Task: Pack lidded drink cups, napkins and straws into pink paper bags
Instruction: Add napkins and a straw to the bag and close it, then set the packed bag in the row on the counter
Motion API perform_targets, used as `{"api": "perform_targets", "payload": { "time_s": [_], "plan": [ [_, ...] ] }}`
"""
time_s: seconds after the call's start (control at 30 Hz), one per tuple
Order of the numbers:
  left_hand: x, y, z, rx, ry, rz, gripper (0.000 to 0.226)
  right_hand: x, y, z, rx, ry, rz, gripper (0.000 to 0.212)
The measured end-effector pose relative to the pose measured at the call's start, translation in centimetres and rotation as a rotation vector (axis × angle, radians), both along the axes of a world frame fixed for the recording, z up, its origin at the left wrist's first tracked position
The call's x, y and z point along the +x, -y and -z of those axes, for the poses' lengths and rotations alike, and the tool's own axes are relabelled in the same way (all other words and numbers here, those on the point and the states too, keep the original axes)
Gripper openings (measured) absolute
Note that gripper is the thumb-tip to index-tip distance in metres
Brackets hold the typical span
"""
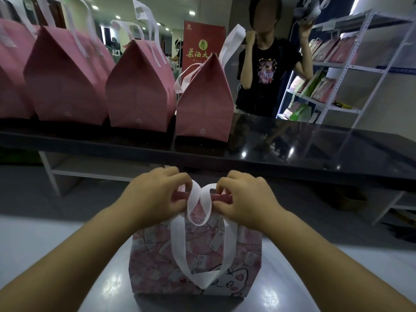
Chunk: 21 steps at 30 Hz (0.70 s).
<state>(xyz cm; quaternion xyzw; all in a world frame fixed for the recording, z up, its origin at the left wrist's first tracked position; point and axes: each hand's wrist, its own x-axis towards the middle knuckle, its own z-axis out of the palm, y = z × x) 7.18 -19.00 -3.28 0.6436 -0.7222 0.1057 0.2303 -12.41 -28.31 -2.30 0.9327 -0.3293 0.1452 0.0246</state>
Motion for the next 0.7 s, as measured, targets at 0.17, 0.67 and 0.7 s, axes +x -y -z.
{"api": "perform_targets", "payload": {
  "time_s": [0.17, 0.67, 0.7],
  "plan": [
    [0.0, 0.6, 0.1, 0.052, 0.001, -0.015, 0.015, 1.0, -0.2, 0.1, 0.034, -0.009, 0.017, 0.017],
    [3.1, -2.1, 0.8, 0.183, -0.215, -0.004, 0.018, -4.1, 0.5, -0.2, 0.32, 0.136, 0.052, 0.017],
    [3.1, -2.2, 0.9, 0.179, -0.227, 0.001, 0.019, -4.3, 0.4, -0.2, 0.312, 0.149, 0.058, 0.015]
  ]
}}
